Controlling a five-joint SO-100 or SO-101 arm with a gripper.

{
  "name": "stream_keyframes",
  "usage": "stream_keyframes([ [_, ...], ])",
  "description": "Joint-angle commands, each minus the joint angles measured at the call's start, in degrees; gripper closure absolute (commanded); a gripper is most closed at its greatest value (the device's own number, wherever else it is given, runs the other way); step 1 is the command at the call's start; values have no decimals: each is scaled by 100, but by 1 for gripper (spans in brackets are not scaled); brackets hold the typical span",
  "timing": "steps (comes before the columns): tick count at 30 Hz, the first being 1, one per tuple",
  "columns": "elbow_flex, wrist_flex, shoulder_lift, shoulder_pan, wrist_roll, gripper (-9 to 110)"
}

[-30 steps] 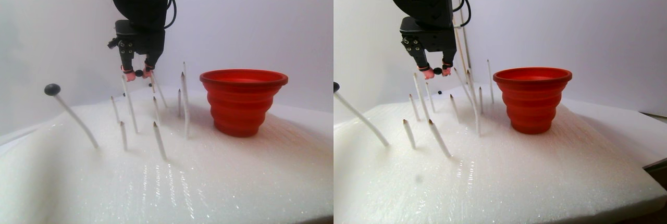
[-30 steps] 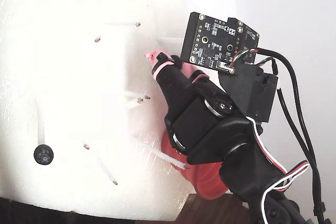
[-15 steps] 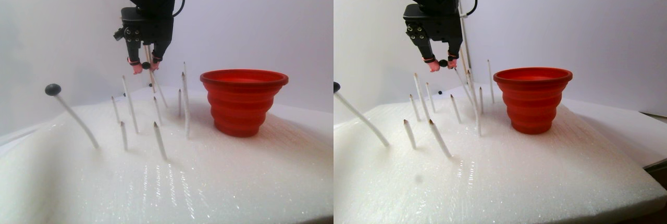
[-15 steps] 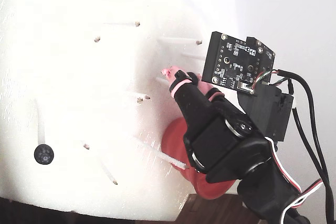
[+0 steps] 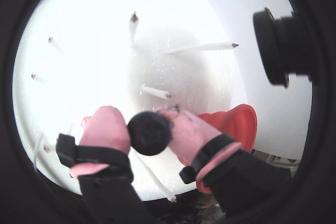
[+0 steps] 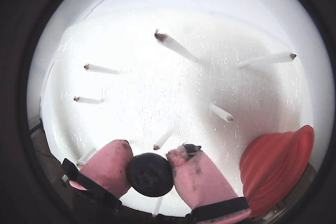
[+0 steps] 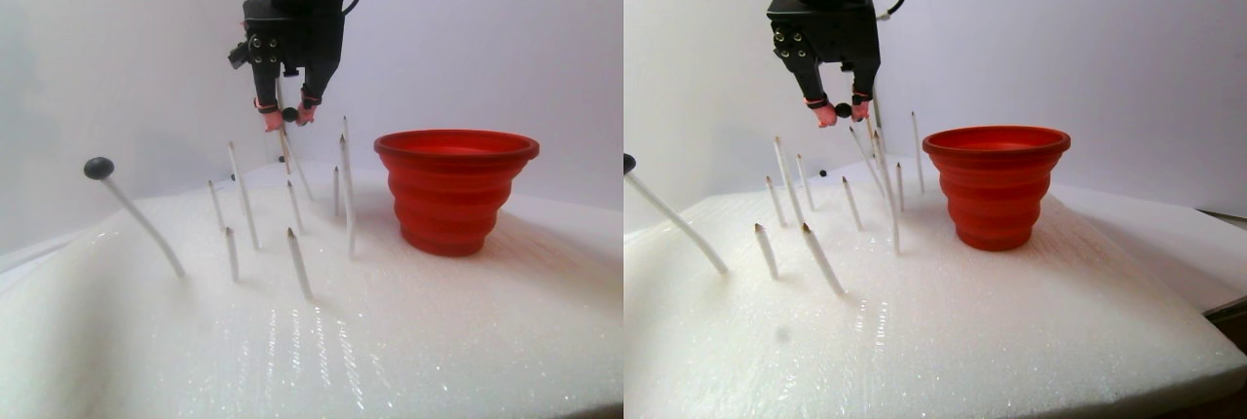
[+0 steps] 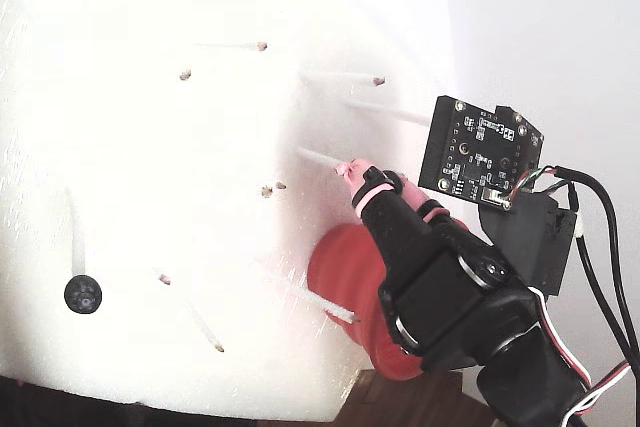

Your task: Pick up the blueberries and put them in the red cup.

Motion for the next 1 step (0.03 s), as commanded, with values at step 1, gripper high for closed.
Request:
stream_keyframes([
  [1,-9,44,721,44,26,90],
])
